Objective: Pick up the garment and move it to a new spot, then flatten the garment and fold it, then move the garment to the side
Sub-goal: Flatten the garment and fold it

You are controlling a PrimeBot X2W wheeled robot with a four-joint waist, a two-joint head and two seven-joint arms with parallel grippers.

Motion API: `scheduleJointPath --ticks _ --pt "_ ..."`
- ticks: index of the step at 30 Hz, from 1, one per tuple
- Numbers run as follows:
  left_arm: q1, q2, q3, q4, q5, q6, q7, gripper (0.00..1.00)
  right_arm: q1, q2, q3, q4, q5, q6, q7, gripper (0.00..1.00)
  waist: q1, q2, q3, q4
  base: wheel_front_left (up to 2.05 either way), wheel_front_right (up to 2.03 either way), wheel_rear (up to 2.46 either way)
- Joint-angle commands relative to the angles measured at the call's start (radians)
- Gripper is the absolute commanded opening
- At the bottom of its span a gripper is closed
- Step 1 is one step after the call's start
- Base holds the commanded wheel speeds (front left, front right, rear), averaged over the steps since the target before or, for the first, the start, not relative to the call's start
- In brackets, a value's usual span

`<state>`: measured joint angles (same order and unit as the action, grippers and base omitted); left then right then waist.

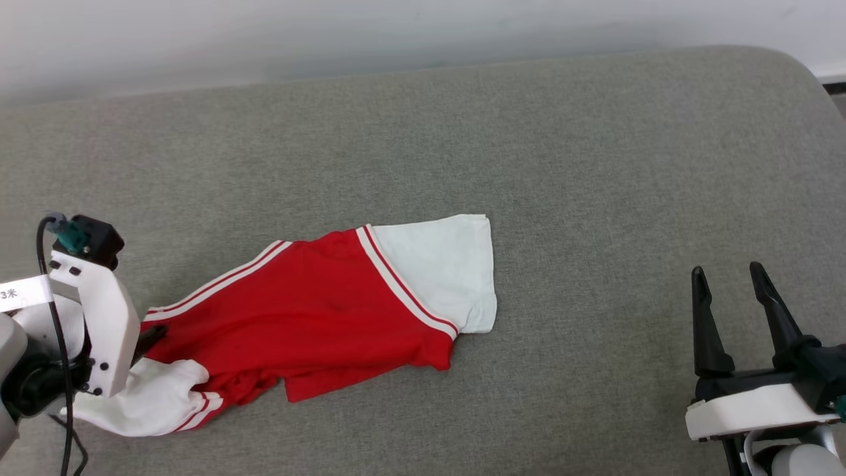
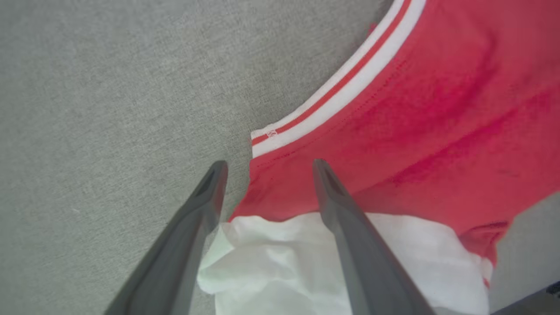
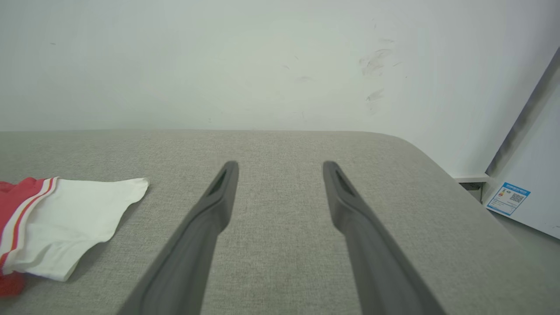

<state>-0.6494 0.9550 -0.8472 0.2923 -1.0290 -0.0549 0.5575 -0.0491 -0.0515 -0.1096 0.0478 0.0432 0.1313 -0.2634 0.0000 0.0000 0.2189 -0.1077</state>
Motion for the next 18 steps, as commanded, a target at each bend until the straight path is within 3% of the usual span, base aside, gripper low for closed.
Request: scheduleJointPath --ticks 1,5,16,17,18 --pt "-0.016 -0.004 -0.016 0.024 0.004 -0.011 0.032 1.0 -0.019 0.002 0.003 0.0 0.002 -0.001 -0.002 1.0 0.0 0.0 0.022 -0.018 0.0 0.0 0.0" --pt "-0.026 -0.005 -0.041 0.081 0.011 -0.024 0.076 1.0 -0.034 0.002 0.006 -0.002 0.001 -0.001 -0.002 1.0 0.0 0.0 0.045 -0.037 0.0 0.0 0.0" --pt "0.046 -0.078 -0.113 0.184 -0.038 -0.056 0.147 1.0 -0.05 0.002 0.004 0.002 -0.002 -0.001 -0.002 1.0 0.0 0.0 0.067 -0.052 0.0 0.0 0.0" --pt "0.046 -0.084 -0.117 0.186 -0.03 -0.06 0.131 0.16 -0.052 0.002 0.005 0.003 -0.003 -0.001 -0.002 1.0 0.0 0.0 0.066 -0.052 0.0 0.0 0.0" --pt "0.045 -0.093 -0.115 0.19 -0.032 -0.06 0.115 0.0 -0.054 0.002 0.005 0.003 -0.004 -0.001 -0.002 1.0 0.0 0.0 0.064 -0.052 0.0 0.0 0.0"
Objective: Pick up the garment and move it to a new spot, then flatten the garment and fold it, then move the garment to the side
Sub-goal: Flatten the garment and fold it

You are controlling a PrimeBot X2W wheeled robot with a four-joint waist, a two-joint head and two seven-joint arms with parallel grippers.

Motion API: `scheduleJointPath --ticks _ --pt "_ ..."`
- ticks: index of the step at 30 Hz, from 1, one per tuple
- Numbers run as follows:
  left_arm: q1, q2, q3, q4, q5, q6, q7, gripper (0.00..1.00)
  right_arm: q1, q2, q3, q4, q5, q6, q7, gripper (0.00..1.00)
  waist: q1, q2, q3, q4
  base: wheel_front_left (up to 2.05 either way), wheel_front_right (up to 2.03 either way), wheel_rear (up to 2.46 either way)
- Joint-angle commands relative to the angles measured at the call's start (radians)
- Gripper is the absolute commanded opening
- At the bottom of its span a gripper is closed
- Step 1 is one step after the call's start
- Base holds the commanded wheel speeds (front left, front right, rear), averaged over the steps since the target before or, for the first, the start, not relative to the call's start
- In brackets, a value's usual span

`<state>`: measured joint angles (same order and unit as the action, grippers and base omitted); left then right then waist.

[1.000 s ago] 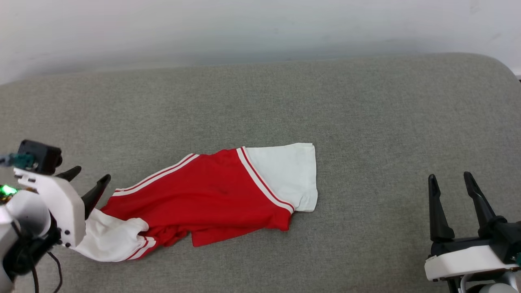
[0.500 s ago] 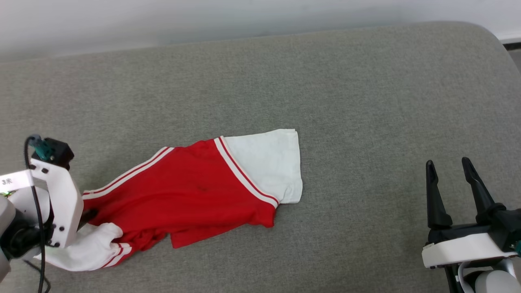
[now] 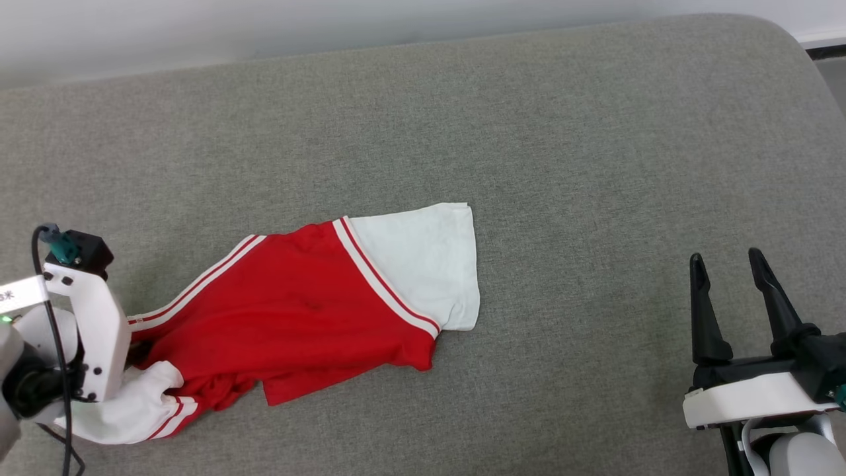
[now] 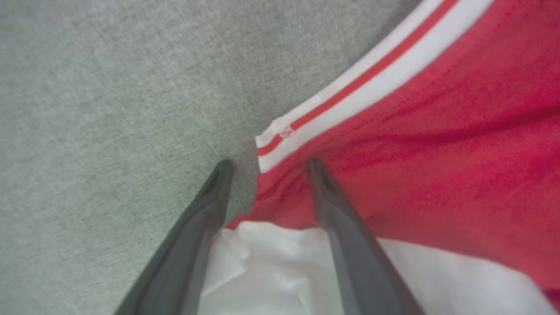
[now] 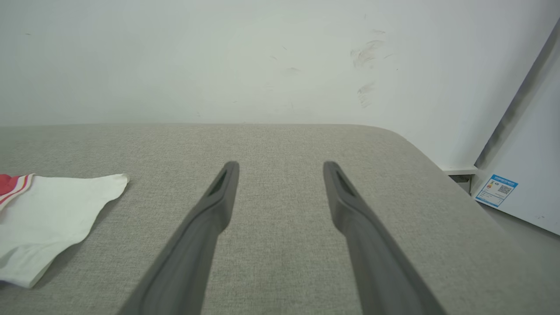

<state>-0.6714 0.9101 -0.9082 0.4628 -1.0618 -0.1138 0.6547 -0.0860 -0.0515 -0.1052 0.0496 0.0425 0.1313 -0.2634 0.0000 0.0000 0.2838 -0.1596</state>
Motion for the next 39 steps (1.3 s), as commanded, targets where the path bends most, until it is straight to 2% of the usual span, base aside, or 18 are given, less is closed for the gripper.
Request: scheduleJointPath --ticks 1,7,11,14,19,31,36,39 --pt "0.066 -0.055 -0.056 0.023 0.001 -0.004 0.007 0.0 -0.016 0.002 0.001 0.002 -0.004 -0.001 -0.002 1.0 0.0 0.0 -0.004 0.001 0.0 0.0 0.0" --pt "-0.021 -0.052 -0.023 -0.006 0.076 -0.012 -0.164 0.0 0.008 0.002 -0.01 0.005 -0.005 -0.001 -0.002 1.0 0.0 0.0 -0.044 0.02 0.0 0.0 0.0" --pt "-0.056 -0.017 0.002 -0.05 0.129 -0.013 -0.275 0.0 0.029 0.002 -0.014 0.007 0.001 -0.001 -0.002 1.0 0.0 0.0 -0.085 0.037 0.0 0.0 0.0" --pt "-0.063 0.002 0.012 -0.107 0.165 0.006 -0.334 0.0 0.043 0.002 -0.018 0.009 0.005 -0.001 -0.002 1.0 0.0 0.0 -0.113 0.053 0.0 0.0 0.0" --pt "-0.037 0.064 0.035 -0.246 0.203 0.073 -0.39 0.0 0.067 0.002 -0.021 0.012 0.009 -0.001 -0.002 1.0 0.0 0.0 -0.155 0.077 0.0 0.0 0.0" --pt "0.211 0.257 0.039 -0.685 0.164 0.321 -0.425 0.0 0.115 0.002 -0.043 0.009 0.018 -0.001 -0.002 1.0 0.0 0.0 -0.208 0.13 0.0 0.0 0.0" --pt "0.253 0.282 0.037 -0.76 0.159 0.368 -0.441 0.0 0.109 0.002 -0.035 0.012 0.016 -0.001 -0.002 1.0 0.0 0.0 -0.207 0.141 0.0 0.0 0.0" --pt "0.231 0.276 0.037 -0.766 0.175 0.358 -0.441 0.0 0.095 0.002 -0.026 0.011 0.012 -0.001 -0.002 1.0 0.0 0.0 -0.2 0.137 0.0 0.0 0.0"
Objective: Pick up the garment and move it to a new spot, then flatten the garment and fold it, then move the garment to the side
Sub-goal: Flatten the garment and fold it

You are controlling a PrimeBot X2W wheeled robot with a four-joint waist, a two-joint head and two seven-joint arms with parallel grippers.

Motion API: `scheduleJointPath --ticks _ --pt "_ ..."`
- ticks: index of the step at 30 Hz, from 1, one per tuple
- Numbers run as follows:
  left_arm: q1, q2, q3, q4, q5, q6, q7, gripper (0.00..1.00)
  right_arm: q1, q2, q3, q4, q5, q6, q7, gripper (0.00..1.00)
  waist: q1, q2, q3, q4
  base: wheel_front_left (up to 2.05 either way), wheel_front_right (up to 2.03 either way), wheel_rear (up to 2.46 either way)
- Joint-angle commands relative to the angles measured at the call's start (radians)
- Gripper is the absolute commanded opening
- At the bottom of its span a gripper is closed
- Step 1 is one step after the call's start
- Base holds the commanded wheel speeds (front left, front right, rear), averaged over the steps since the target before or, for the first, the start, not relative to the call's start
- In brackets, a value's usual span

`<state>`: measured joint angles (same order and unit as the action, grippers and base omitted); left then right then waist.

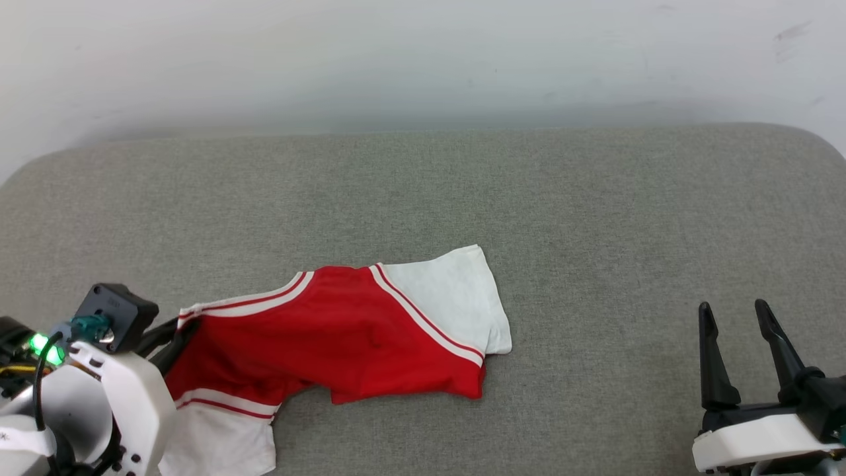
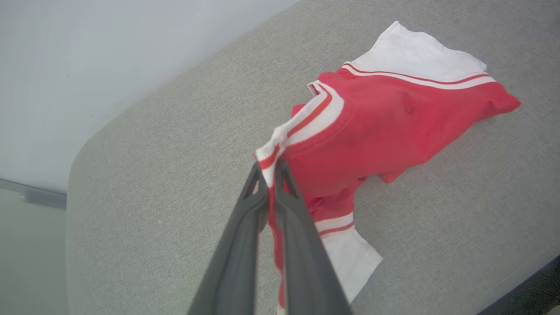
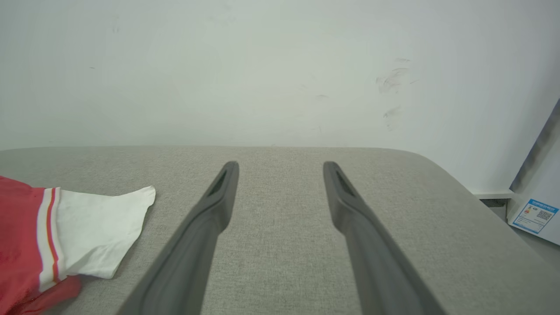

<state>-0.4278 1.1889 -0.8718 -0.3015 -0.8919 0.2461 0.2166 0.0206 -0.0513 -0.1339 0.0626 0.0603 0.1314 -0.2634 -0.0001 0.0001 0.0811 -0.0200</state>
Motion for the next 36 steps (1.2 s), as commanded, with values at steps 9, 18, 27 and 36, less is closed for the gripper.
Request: scheduleJointPath --ticks 9,18,27,36 --pt "-0.171 -0.072 0.021 0.083 0.076 -0.086 0.041 0.0 -0.058 0.002 0.015 -0.018 -0.006 -0.001 -0.002 1.0 0.0001 -0.0001 0.092 -0.057 0.0 0.0 0.0" --pt "-0.385 -0.176 0.021 0.293 0.123 -0.223 0.12 0.0 -0.133 0.002 0.036 -0.033 0.01 -0.001 -0.002 1.0 0.0001 -0.0001 0.235 -0.15 0.0 0.0 0.0" --pt "-0.532 -0.325 -0.034 0.587 0.138 -0.335 0.181 0.0 -0.175 0.002 0.035 -0.042 0.018 -0.001 -0.002 1.0 0.0001 -0.0001 0.321 -0.212 0.0 0.0 0.0" --pt "-0.548 -0.424 -0.103 0.829 0.098 -0.37 0.22 0.0 -0.188 0.002 0.034 -0.05 0.011 -0.001 -0.002 1.0 0.0001 -0.0001 0.345 -0.229 0.0 0.0 0.0"
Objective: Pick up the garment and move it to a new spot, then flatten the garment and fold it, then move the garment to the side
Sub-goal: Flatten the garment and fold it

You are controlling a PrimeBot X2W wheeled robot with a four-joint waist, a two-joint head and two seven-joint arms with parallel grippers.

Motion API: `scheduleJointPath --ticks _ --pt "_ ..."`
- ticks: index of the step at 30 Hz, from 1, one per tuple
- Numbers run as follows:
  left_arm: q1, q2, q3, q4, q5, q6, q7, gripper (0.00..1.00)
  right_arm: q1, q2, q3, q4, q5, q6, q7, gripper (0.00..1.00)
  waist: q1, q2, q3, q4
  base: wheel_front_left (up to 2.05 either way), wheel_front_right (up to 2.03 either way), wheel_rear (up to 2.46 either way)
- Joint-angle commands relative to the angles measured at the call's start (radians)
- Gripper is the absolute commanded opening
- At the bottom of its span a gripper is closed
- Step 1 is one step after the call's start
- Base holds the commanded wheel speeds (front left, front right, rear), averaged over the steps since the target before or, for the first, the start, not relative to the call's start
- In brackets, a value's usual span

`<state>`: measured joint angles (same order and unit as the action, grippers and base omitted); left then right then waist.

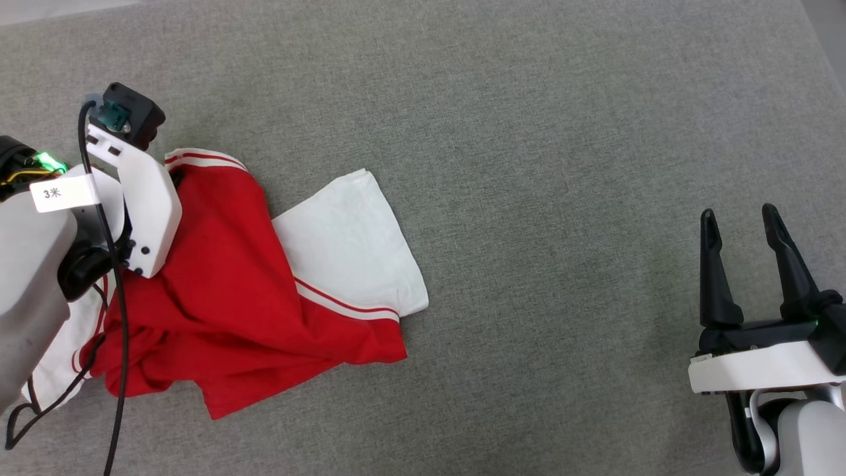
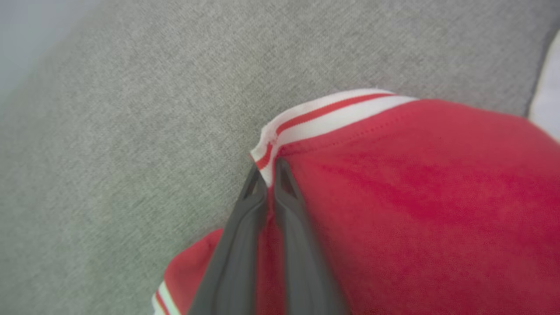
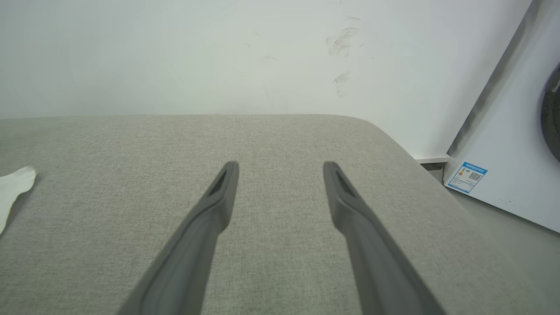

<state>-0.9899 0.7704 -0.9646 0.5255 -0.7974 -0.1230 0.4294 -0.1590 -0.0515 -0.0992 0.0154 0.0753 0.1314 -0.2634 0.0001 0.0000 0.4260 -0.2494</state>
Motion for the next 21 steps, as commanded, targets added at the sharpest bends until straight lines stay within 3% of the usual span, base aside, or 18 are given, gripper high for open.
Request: scheduleJointPath --ticks 1,3,4,5,8,11,16,21 --pt "0.02 -0.015 -0.022 0.023 0.0 -0.002 0.01 0.0 -0.009 0.002 -0.002 -0.004 -0.005 -0.001 -0.002 1.0 -0.0001 0.0 0.0 0.0 0.0 0.0 0.0" --pt "0.023 -0.029 -0.033 0.058 -0.019 -0.005 0.001 0.0 -0.007 0.002 -0.006 -0.006 -0.007 -0.001 -0.002 1.0 -0.0001 0.0 -0.004 0.003 0.0 0.0 0.0" --pt "0.022 -0.036 -0.037 0.07 -0.023 -0.006 -0.007 0.34 -0.003 0.002 -0.009 -0.007 -0.01 -0.001 -0.002 1.0 -0.0001 0.0 -0.009 0.008 0.0 0.0 0.0" --pt "0.016 -0.037 -0.039 0.078 -0.016 -0.006 -0.024 1.0 0.001 0.002 -0.008 -0.007 -0.013 -0.001 -0.002 1.0 -0.0001 0.0 -0.015 0.012 0.0 0.0 0.0" --pt "0.006 -0.034 -0.018 0.084 -0.004 -0.005 -0.127 1.0 0.01 0.002 -0.004 -0.005 -0.019 -0.001 -0.002 1.0 -0.0001 0.0 -0.045 0.024 0.0 0.0 0.0" --pt "0.022 -0.028 0.01 0.07 0.005 0.024 -0.242 1.0 0.024 0.002 0.001 -0.004 -0.033 -0.001 -0.002 1.0 -0.0001 0.0 -0.084 0.045 0.0 0.0 0.0" --pt "0.096 -0.026 0.062 0.0 0.008 0.122 -0.433 1.0 0.039 0.0 0.014 -0.007 -0.059 -0.001 -0.002 1.0 -0.0001 0.0 -0.153 0.103 0.0 0.0 0.0" --pt "0.213 -0.013 0.111 -0.109 0.003 0.259 -0.587 1.0 0.022 -0.034 0.061 0.006 -0.05 -0.001 -0.002 1.0 -0.0001 0.0 -0.212 0.158 0.0 0.0 0.0"
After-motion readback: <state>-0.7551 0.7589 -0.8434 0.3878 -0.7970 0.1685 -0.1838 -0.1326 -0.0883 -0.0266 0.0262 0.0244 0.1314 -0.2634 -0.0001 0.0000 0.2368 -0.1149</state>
